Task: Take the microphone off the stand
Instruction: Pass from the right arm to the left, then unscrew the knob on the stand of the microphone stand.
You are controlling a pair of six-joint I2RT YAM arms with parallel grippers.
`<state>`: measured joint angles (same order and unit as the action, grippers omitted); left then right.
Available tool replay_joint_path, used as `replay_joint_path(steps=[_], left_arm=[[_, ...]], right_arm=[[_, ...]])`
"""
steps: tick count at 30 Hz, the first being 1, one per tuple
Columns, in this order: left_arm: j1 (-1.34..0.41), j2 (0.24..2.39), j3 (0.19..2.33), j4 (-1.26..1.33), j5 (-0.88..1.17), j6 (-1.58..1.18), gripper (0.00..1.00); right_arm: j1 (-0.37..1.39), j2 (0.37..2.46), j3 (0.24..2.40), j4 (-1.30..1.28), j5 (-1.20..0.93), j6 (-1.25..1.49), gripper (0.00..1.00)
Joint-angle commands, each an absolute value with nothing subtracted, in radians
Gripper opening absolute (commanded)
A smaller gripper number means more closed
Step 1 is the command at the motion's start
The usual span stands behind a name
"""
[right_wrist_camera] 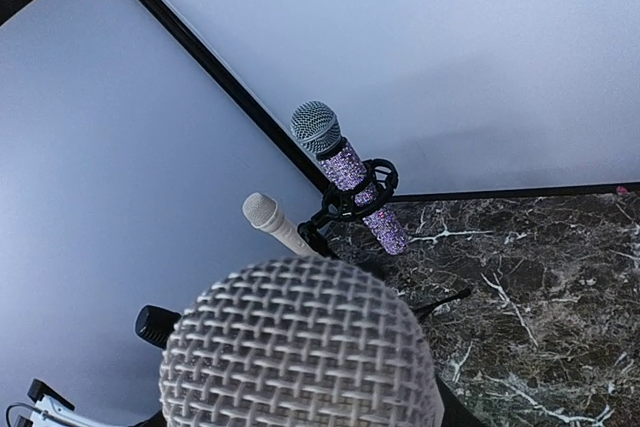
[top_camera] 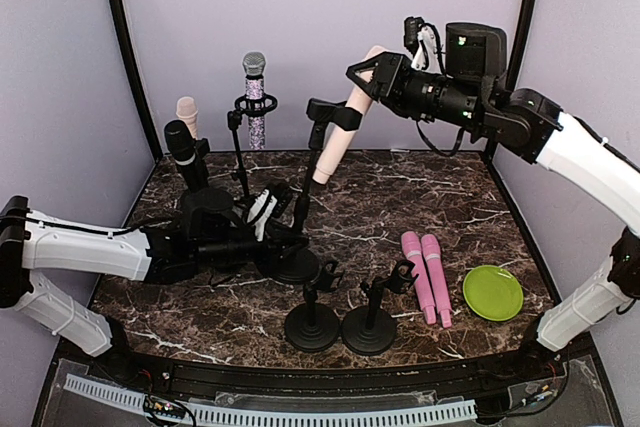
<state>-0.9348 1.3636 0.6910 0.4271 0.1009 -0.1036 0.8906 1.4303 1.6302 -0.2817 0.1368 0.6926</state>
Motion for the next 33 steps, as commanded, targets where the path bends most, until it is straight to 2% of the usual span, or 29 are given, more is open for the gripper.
replay_joint_path(steps=[1, 7, 9, 12, 18, 26, 33], left_arm=[[-0.929, 1.281, 0.695, 0.437, 0.084, -0.096, 0.0], [-0.928, 1.252, 0.715, 0.424, 0.087, -0.093, 0.0], [-0.928, 1.253, 0.738, 0.407, 0.099, -0.088, 0.0], [-0.927, 1.261, 0.784, 0.369, 0.112, -0.082, 0.0], [-0.909, 1.283, 0.851, 0.331, 0.157, -0.102, 0.0], [-0.784, 1.322, 0.903, 0.356, 0.338, -0.167, 0.0], [-0.667, 1.302, 0.869, 0.452, 0.48, -0.268, 0.0]], right_arm=[[0.896, 1.382, 1.634, -0.181, 0.209, 0.69, 0.21], [0.888, 1.349, 1.621, -0.207, 0.258, 0.655, 0.66], [0.883, 1.335, 1.61, -0.214, 0.274, 0.649, 0.76], [0.877, 1.312, 1.585, -0.219, 0.287, 0.65, 0.84], [0.872, 1.273, 1.525, -0.215, 0.308, 0.65, 0.92], [0.879, 1.231, 1.38, -0.138, 0.238, 0.645, 0.92], [0.986, 1.274, 1.315, -0.103, 0.262, 0.622, 0.9]])
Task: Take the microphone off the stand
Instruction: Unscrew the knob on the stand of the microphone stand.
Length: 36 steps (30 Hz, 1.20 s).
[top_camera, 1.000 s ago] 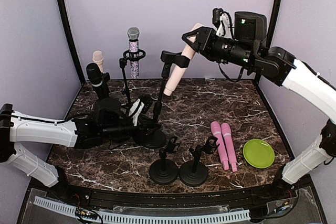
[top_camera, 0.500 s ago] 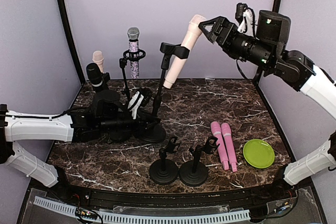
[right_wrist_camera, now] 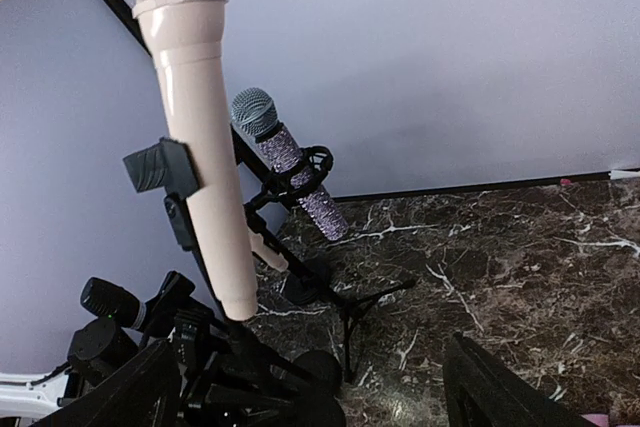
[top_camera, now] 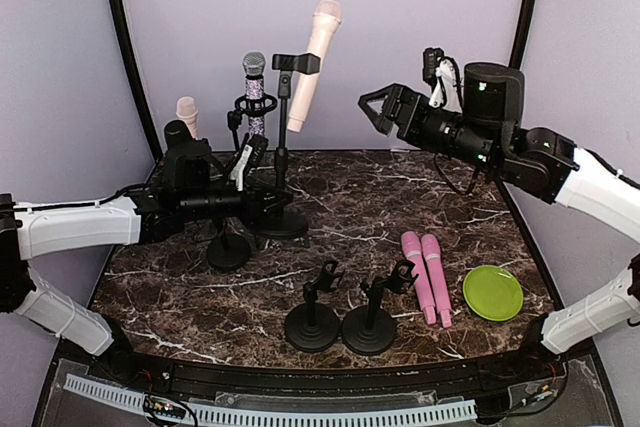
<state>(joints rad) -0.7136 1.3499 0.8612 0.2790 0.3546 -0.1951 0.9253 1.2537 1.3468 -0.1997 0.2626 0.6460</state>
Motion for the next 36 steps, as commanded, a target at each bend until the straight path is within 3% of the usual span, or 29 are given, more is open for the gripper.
replay_joint_path(steps=[1, 7, 22, 36], left_arm=[[-0.662, 1.296, 0.868, 0.451, 0.486, -0.264, 0.0], [-0.66, 1.254, 0.841, 0.46, 0.513, -0.257, 0.0], [-0.661, 1.242, 0.84, 0.497, 0.603, -0.272, 0.0], [-0.661, 1.221, 0.838, 0.512, 0.634, -0.277, 0.0]], right_arm=[[1.003, 1.283, 1.298, -0.077, 0.255, 0.618, 0.87], [1.089, 1.393, 1.271, 0.097, 0.24, 0.607, 0.73], [1.157, 1.642, 1.467, 0.166, 0.222, 0.565, 0.48], [1.158, 1.703, 1.537, 0.087, 0.317, 0.555, 0.36]])
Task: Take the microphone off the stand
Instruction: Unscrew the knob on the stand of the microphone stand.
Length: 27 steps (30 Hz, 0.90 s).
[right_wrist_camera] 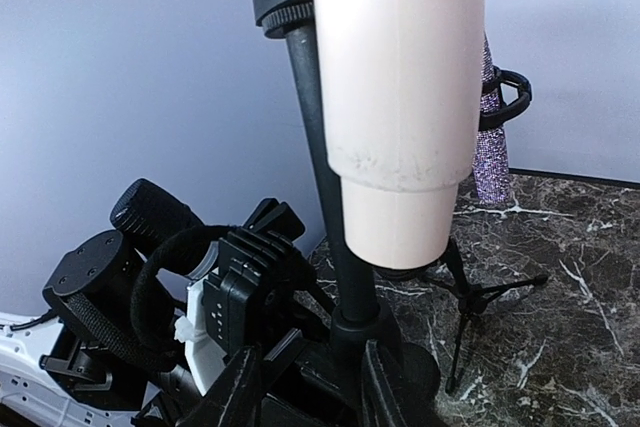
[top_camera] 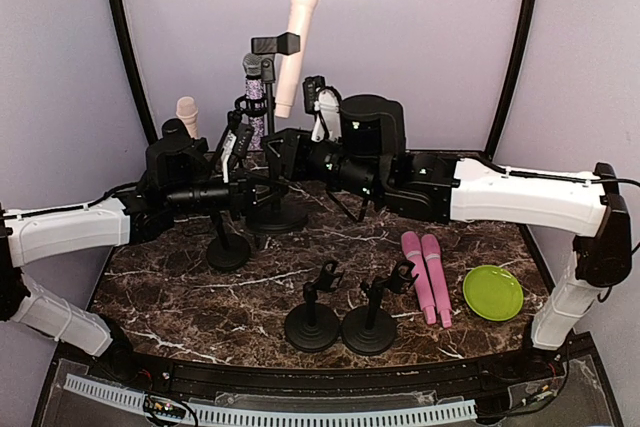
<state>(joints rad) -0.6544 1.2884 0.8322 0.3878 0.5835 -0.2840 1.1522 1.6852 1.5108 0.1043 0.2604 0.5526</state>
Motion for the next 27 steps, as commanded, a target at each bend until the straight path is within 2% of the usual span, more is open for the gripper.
replay_joint_path(steps=[1, 17, 22, 27], left_arm=[[-0.661, 1.222, 0.838, 0.513, 0.636, -0.277, 0.0], [-0.661, 1.223, 0.84, 0.517, 0.652, -0.28, 0.0], [-0.672, 1.224, 0.846, 0.505, 0.657, -0.262, 0.0], [-0.695, 1.227, 0.861, 0.471, 0.664, -0.226, 0.0]], right_arm=[[1.157, 1.704, 1.537, 0.084, 0.321, 0.557, 0.36], [1.157, 1.716, 1.547, 0.046, 0.369, 0.588, 0.38], [1.157, 1.716, 1.542, 0.083, 0.33, 0.566, 0.36], [1.157, 1.695, 1.52, 0.125, 0.289, 0.542, 0.28]])
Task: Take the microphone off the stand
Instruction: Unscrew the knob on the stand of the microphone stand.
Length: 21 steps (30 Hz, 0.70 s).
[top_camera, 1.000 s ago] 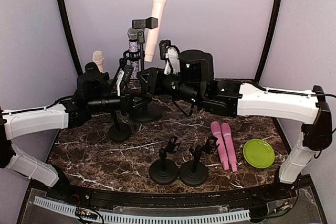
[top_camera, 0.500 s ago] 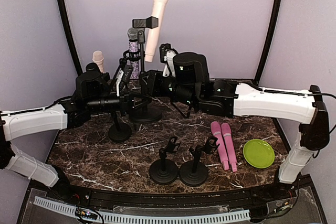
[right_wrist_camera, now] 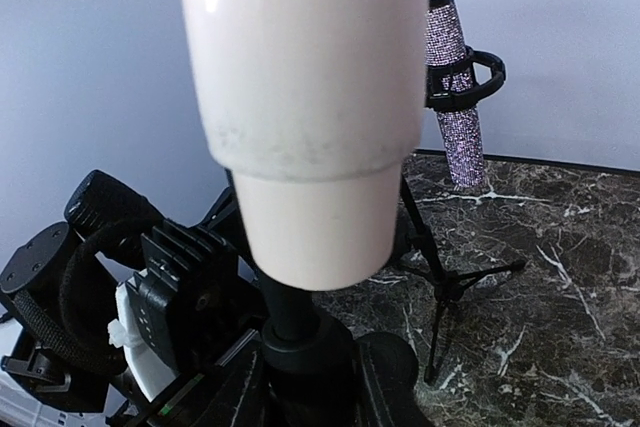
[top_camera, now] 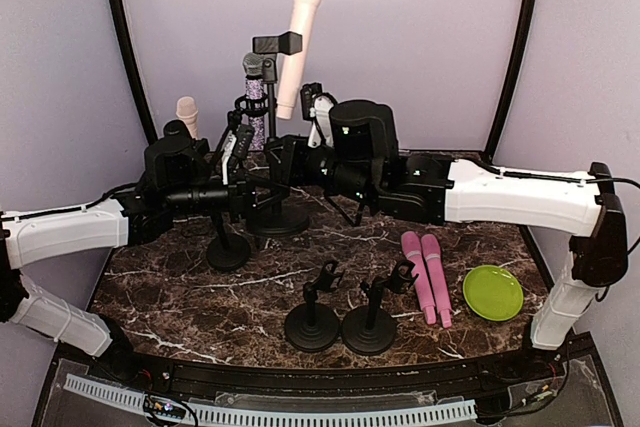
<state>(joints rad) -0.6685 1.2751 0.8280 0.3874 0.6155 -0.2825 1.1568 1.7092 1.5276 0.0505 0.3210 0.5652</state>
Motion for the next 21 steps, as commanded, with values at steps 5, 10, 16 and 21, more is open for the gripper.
replay_joint_path(steps=[5, 10, 16, 21], left_arm=[[-0.718, 1.234, 0.87, 0.464, 0.703, -0.21, 0.0], [-0.722, 1.241, 0.879, 0.489, 0.805, -0.215, 0.0], [-0.722, 1.243, 0.89, 0.515, 0.919, -0.219, 0.0], [-0.722, 1.248, 0.874, 0.567, 0.951, -0.242, 0.0]], right_arm=[[1.148, 1.627, 1.44, 0.199, 0.236, 0.527, 0.12], [1.14, 1.524, 1.35, 0.259, 0.131, 0.488, 0.04], [1.127, 1.434, 1.326, 0.261, -0.108, 0.45, 0.04], [1.124, 1.401, 1.334, 0.233, -0.215, 0.446, 0.04]])
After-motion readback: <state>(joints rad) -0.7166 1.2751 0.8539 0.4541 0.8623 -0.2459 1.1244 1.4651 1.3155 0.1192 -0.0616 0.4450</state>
